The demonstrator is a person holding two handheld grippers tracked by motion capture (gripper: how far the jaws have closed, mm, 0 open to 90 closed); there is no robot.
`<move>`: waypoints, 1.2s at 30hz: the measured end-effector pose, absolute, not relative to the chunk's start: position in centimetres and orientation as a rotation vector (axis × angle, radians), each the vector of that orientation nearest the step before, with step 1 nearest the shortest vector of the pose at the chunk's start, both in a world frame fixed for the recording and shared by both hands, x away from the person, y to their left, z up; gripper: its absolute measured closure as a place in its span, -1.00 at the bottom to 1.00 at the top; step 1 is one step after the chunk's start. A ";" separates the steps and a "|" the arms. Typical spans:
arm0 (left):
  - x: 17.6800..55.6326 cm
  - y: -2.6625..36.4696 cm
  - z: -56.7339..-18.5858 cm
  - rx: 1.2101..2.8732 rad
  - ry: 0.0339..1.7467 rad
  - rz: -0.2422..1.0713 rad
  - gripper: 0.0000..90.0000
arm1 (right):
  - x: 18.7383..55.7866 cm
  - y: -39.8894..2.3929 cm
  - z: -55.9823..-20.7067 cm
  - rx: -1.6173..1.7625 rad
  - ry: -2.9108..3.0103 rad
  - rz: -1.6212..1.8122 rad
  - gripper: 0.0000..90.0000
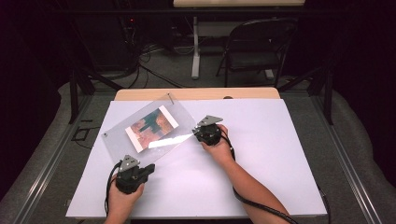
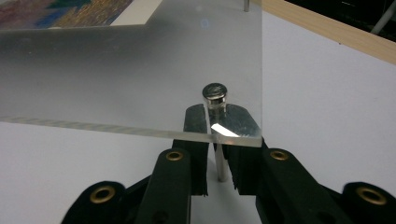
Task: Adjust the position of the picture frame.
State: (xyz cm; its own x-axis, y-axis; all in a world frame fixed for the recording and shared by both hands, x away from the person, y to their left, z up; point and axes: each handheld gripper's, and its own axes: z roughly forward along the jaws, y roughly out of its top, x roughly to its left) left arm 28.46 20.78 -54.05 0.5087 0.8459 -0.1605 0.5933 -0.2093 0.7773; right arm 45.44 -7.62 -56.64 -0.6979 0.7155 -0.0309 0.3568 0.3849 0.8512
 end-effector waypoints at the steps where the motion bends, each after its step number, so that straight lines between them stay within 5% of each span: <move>1: 28.5 20.8 -54.1 1.915 1.185 0.382 1.00 | 45.4 -7.6 -56.6 0.927 2.254 1.240 0.78; 36: 29.3 19.5 -55.3 2.073 1.249 0.319 1.00 | 43.1 -10.4 -55.9 0.793 2.364 1.155 0.89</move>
